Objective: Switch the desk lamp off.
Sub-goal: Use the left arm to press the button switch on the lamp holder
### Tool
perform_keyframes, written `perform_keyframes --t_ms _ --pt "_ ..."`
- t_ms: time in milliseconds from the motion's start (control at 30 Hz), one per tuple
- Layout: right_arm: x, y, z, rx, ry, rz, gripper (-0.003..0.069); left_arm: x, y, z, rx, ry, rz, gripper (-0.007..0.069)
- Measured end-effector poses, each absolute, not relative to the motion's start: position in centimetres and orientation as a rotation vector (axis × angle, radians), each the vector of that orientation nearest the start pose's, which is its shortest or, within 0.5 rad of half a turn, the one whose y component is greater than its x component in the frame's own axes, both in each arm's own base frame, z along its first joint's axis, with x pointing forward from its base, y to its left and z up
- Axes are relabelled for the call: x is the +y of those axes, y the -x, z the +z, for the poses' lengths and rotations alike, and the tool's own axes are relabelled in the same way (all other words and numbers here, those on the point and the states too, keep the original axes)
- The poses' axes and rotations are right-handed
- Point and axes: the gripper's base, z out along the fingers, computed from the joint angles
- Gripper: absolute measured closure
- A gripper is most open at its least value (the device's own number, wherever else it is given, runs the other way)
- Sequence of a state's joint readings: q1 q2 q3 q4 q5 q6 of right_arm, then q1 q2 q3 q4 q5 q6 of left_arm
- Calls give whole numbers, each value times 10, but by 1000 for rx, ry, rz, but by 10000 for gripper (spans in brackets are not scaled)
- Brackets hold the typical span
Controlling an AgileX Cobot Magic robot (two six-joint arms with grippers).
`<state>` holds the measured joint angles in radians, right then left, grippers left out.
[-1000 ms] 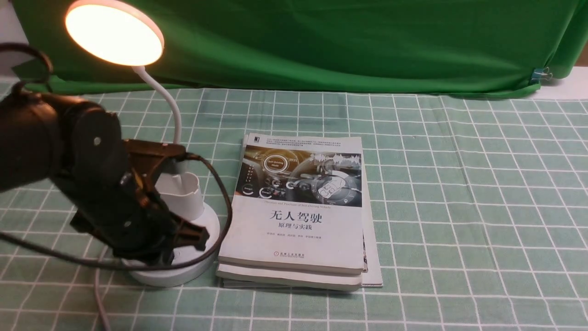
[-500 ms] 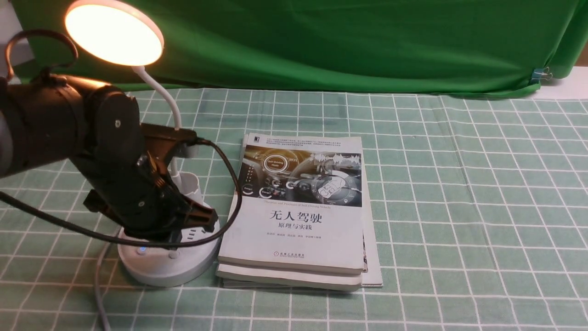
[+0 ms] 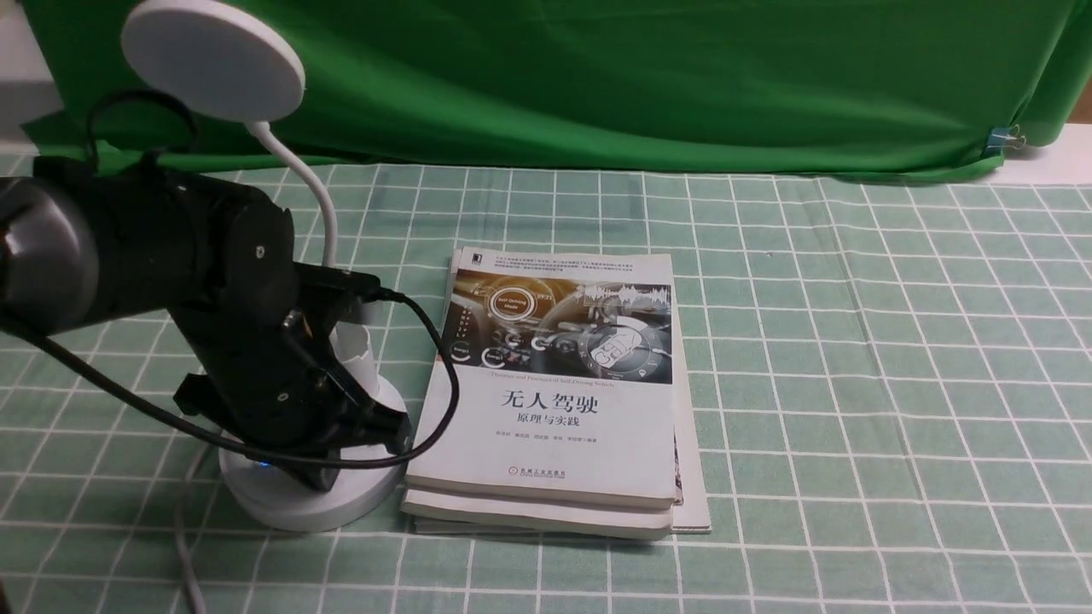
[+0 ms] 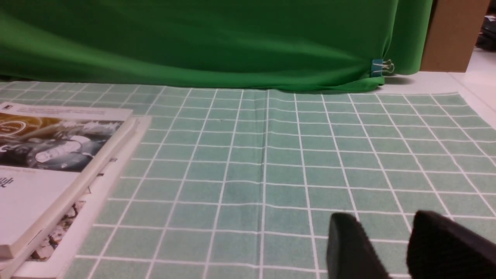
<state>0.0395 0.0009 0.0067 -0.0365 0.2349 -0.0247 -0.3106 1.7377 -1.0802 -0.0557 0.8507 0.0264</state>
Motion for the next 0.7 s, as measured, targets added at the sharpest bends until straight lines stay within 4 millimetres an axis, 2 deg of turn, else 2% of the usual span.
perform_keyframes --t_ms 167,333,400,567,700 --pt "1 -56 190 1724 80 -23 417 -102 -304 192 2957 -453 -100 624" --pt "1 -56 190 1724 80 -23 417 -99 -296 219 2880 -444 -116 624" --pt "1 -56 190 1724 80 -23 417 -99 -294 223 2872 -442 -119 624" --pt "1 -56 190 1724 80 -23 417 -100 -298 215 2887 -443 -115 624" --pt "1 -56 190 1724 80 -23 417 -102 -305 195 2931 -447 -105 624"
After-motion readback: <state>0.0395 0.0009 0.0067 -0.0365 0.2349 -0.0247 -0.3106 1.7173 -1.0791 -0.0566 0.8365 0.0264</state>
